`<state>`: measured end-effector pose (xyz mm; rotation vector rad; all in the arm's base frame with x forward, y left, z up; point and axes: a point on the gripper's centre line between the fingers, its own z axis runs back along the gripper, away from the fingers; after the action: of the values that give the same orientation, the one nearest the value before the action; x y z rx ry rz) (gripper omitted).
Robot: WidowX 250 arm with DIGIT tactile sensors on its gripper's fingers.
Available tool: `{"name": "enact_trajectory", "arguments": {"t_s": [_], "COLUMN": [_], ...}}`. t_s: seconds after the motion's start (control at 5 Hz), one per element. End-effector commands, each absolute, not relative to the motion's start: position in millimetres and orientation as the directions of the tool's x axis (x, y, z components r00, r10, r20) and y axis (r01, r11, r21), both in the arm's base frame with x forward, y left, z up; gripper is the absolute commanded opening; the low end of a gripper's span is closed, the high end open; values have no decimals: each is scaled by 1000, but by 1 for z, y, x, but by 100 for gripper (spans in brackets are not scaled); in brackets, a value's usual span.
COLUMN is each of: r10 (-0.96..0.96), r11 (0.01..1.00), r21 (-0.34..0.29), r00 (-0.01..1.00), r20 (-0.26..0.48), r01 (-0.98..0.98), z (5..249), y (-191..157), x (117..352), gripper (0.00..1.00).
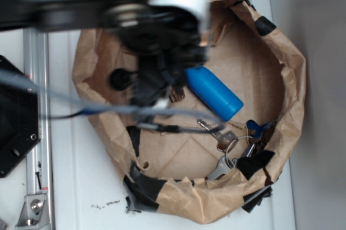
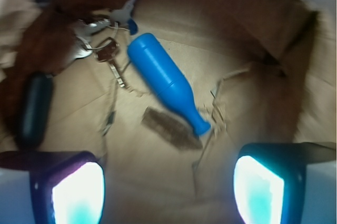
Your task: Grab the blue bottle.
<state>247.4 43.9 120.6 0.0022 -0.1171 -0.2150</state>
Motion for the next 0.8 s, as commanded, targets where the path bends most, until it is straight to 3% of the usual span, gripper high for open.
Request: {"name": "enact_trajectory", "arguments": {"t_s": [0.0, 0.2, 0.4, 0.6], "r10": [-481, -608, -631, -591], "r11": [864, 787, 775, 807], "r21": [-29, 38, 84, 97], "r00": [840, 764, 762, 791], "r20": [252, 216, 143, 161], "r01": [503, 615, 626, 583], "z": [60, 34, 20, 47], "y": [4, -13, -10, -2], "x": [288, 300, 301, 301], "gripper": [100, 100, 0, 0]}}
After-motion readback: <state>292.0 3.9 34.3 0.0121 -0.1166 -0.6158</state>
